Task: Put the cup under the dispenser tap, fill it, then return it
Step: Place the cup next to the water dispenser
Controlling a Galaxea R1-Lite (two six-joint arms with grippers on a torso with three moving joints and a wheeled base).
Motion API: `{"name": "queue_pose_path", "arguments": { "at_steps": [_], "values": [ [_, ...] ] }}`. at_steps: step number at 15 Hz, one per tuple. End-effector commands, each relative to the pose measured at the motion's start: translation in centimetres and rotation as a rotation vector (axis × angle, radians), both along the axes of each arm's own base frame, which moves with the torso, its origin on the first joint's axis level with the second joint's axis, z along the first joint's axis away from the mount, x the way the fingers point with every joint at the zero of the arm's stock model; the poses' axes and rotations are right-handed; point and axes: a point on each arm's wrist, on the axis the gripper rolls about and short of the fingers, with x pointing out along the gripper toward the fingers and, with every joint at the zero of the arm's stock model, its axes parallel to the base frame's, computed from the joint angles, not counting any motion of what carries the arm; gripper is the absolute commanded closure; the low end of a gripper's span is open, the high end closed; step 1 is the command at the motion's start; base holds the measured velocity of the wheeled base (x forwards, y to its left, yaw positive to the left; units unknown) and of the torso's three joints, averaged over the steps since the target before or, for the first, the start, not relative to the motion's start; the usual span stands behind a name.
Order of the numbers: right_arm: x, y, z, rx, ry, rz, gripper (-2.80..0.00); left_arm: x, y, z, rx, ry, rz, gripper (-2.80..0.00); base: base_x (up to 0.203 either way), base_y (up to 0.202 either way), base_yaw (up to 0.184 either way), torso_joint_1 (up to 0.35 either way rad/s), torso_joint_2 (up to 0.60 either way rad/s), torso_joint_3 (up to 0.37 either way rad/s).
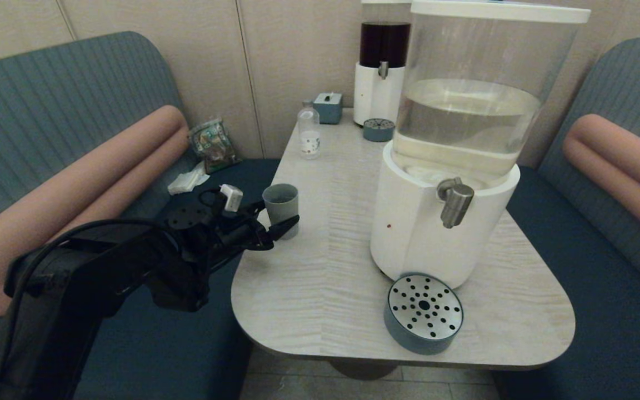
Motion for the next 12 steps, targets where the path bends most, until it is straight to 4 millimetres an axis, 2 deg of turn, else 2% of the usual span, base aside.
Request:
{"name": "queue_pose_path", "arguments": {
  "at_steps": [1,9,12],
  "values": [
    [0.0,0.0,0.0,-0.001,-0.002,0.001,0.0,-1.1,0.1,1.6,0.001,-0.016,-0.004,-2.8,0.0,0.0,0.0,0.0,0.0,0.0],
    [0.0,0.0,0.0,-0.001,0.0,0.001,0.0,-5.4,0.8,3.8,0.03,0.028,0.003,-2.8,0.0,0.0,0.0,0.0,0.0,0.0],
    [0.0,0.0,0.0,-0.001,-0.001,0.001,0.0,-6.1,1.4,3.9,0.037,0.041,0.019,-2.8,0.0,0.0,0.0,0.0,0.0,0.0]
  ]
}}
